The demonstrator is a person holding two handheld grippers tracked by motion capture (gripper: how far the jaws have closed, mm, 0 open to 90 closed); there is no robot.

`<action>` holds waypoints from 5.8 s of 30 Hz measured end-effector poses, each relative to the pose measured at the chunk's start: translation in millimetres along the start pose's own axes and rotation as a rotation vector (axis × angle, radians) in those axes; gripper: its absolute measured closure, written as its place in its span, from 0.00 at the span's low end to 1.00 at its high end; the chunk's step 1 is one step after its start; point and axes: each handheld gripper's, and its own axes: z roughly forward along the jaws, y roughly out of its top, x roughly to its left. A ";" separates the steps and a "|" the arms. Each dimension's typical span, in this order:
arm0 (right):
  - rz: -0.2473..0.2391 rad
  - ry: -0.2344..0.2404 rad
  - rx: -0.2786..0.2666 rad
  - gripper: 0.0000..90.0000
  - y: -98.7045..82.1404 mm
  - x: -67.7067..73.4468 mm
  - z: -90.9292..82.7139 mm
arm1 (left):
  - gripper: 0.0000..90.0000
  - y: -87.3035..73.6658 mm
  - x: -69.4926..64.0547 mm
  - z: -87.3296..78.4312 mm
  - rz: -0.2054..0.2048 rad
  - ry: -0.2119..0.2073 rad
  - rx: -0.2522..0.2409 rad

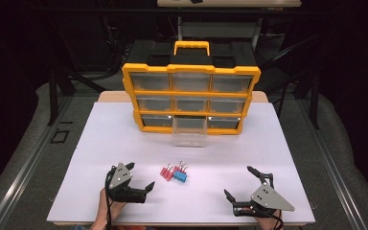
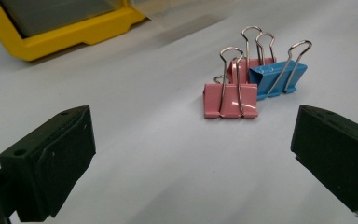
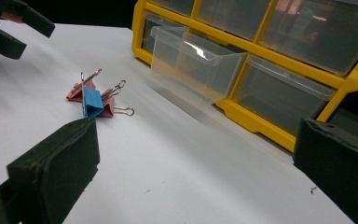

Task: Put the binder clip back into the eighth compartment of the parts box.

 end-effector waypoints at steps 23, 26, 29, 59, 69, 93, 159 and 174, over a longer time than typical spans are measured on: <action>0.001 -0.002 0.003 0.00 -0.7 -1.2 0.7 | 0.00 22.9 -21.4 37.7 0.041 -0.031 0.120; 0.001 -0.002 0.006 0.00 -0.7 -1.1 0.7 | 0.00 25.8 -22.9 43.2 0.049 -0.032 0.134; 0.000 -0.003 0.007 0.00 -0.6 -1.0 0.7 | 0.00 28.1 -24.2 48.3 0.060 -0.029 0.152; -0.022 0.004 0.027 0.00 -0.7 0.3 2.0 | 0.55 28.2 -18.8 65.6 0.086 -0.092 0.229; -0.023 0.005 0.023 0.00 -0.6 -0.2 1.4 | 0.55 28.5 -14.7 60.1 0.090 -0.089 0.220; -0.024 0.008 0.028 0.00 -0.6 0.1 2.3 | 0.55 32.2 4.9 46.2 0.046 -0.039 0.172; -0.016 0.003 0.025 0.00 -0.5 0.8 1.7 | 0.55 112.8 29.4 35.2 0.054 -0.029 0.019; -0.019 -0.004 0.022 0.00 -0.5 0.5 1.4 | 0.55 140.0 31.8 40.5 0.079 -0.017 0.004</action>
